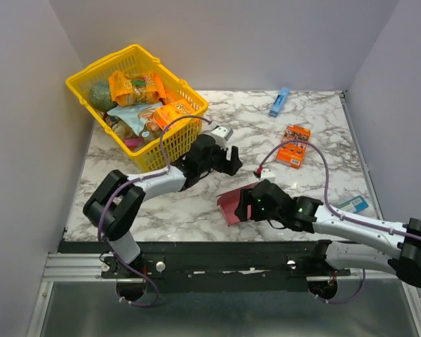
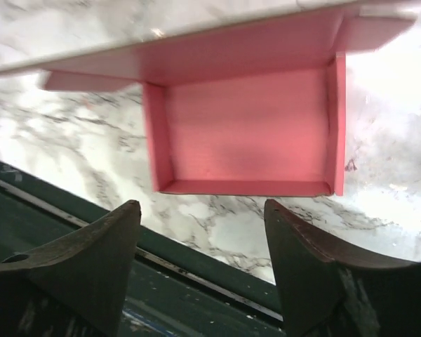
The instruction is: Fold the paper box
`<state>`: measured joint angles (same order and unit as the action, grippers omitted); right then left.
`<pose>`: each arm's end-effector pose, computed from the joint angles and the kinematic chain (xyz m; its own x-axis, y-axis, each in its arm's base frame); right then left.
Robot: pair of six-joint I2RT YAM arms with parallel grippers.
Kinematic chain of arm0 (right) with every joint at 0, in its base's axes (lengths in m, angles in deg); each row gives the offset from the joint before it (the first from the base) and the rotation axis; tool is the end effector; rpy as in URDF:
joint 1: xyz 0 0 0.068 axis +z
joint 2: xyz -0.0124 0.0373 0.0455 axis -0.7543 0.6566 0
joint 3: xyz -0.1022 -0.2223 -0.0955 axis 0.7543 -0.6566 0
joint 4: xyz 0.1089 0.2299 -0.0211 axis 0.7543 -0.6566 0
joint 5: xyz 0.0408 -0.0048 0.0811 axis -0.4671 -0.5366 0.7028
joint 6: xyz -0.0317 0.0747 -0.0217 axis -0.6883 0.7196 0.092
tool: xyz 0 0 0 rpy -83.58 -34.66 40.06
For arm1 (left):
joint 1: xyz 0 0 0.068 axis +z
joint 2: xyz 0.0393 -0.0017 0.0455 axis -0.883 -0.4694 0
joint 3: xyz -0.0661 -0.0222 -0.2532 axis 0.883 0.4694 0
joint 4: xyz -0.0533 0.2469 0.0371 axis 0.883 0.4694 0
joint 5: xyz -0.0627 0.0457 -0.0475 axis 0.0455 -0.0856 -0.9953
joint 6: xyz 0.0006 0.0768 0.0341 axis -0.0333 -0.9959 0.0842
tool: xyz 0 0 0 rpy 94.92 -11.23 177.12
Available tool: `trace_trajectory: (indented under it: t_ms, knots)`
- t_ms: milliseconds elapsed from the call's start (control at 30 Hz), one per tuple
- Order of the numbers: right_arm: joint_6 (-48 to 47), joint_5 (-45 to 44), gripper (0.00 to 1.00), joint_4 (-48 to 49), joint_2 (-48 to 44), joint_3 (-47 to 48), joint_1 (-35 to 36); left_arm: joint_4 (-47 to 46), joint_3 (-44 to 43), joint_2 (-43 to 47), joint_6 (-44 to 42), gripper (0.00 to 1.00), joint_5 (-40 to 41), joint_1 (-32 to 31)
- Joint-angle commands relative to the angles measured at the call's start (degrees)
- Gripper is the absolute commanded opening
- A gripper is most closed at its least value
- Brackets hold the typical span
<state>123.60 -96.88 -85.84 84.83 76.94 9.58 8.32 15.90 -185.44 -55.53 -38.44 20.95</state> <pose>0.1408 0.1951 0.1756 -0.7948 -0.0121 -0.6068 -0.2637 0.9074 0.3272 0.2961 -0.2725 0.1815 -0.5512 0.0225 -0.8341 0.5980 0.7078 -0.3761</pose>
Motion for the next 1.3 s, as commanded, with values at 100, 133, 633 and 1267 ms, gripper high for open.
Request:
trace_trajectory:
  t_ms: [100, 133, 633, 1267]
  knots:
    - [-14.22, 1.9, 0.8, 2.26, -8.99, -0.51, -10.89, 11.7, 4.71, 17.05, -3.82, 0.88, 10.57, 4.32]
    - [-16.09, 3.74, 0.8, 3.68, -9.69, -1.13, -12.65, 12.4, 6.04, 18.98, -3.29, 0.88, 12.06, 4.41]
    - [-32.1, 16.84, 0.74, 24.0, -6.11, -8.17, -22.77, 13.03, 32.86, 49.33, 4.27, 0.77, -2.95, 0.3]
    - [-33.07, 19.93, 0.54, 26.55, -1.44, -8.44, -22.77, 6.17, 29.79, 37.29, -1.09, 0.67, -1.64, -5.52]
